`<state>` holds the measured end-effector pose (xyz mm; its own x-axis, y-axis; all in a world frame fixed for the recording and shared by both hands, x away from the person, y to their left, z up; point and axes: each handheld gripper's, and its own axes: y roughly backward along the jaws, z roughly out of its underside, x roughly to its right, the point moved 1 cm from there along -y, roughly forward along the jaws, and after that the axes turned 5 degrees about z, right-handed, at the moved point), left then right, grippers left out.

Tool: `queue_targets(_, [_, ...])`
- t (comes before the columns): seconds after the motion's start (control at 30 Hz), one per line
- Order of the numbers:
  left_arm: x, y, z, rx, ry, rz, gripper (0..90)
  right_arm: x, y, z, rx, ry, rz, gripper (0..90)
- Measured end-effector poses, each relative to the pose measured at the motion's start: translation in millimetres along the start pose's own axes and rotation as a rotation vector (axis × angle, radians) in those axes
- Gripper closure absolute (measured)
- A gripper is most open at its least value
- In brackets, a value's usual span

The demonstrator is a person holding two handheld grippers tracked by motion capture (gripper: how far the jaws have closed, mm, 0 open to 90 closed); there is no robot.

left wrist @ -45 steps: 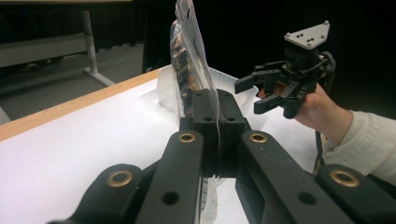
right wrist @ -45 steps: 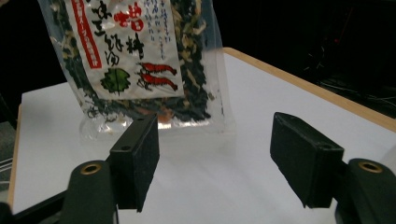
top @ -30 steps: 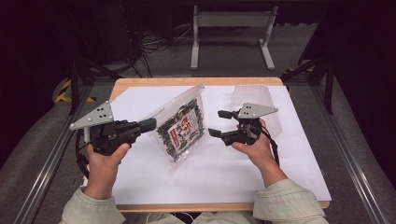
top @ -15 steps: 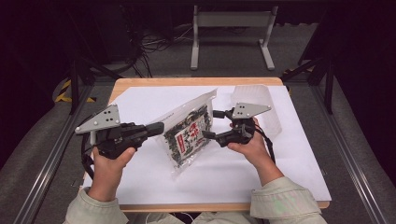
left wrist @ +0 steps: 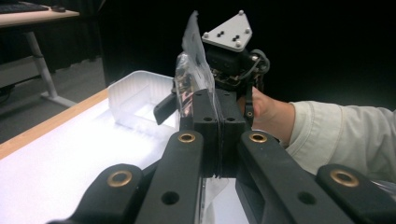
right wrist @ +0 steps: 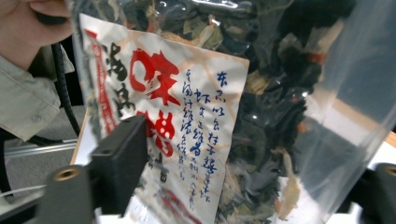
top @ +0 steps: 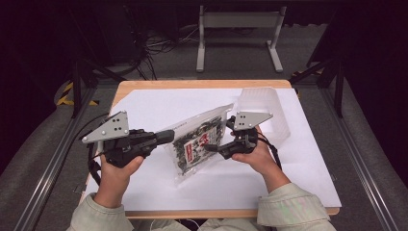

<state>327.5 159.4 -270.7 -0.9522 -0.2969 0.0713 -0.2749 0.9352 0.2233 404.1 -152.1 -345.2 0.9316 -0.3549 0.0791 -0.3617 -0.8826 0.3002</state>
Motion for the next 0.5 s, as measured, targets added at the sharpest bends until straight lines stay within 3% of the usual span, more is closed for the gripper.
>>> queue_targets(0.13, [-5.1, 2.0, 2.5, 0.012, 0.011, -0.012, 89.7, -0.8, 4.2, -0.1, -0.014, 0.02, 0.016, 40.8])
queue_targets(0.17, [-5.1, 2.0, 2.5, 0.012, 0.011, -0.012, 89.7, -0.8, 4.2, -0.1, -0.014, 0.02, 0.016, 40.8])
queue_targets(0.2, [-5.9, 3.1, 3.2, 0.017, 0.017, -0.02, 89.7, -1.0, 6.9, 0.4, -0.011, 0.024, 0.022, 49.0])
queue_targets(0.33, [-7.8, 5.4, 3.9, 0.023, 0.02, -0.033, 89.7, -1.4, 8.6, 0.5, -0.006, 0.01, 0.002, 54.6])
queue_targets(0.4, [-10.9, 8.4, 5.1, 0.029, 0.034, -0.05, 89.7, -4.7, 9.6, 0.0, -0.008, 0.021, -0.012, 62.8])
queue_targets(0.5, [-14.1, 11.0, 6.3, 0.035, 0.042, -0.061, 89.6, -6.9, 10.5, -0.9, -0.011, 0.034, -0.021, 66.1])
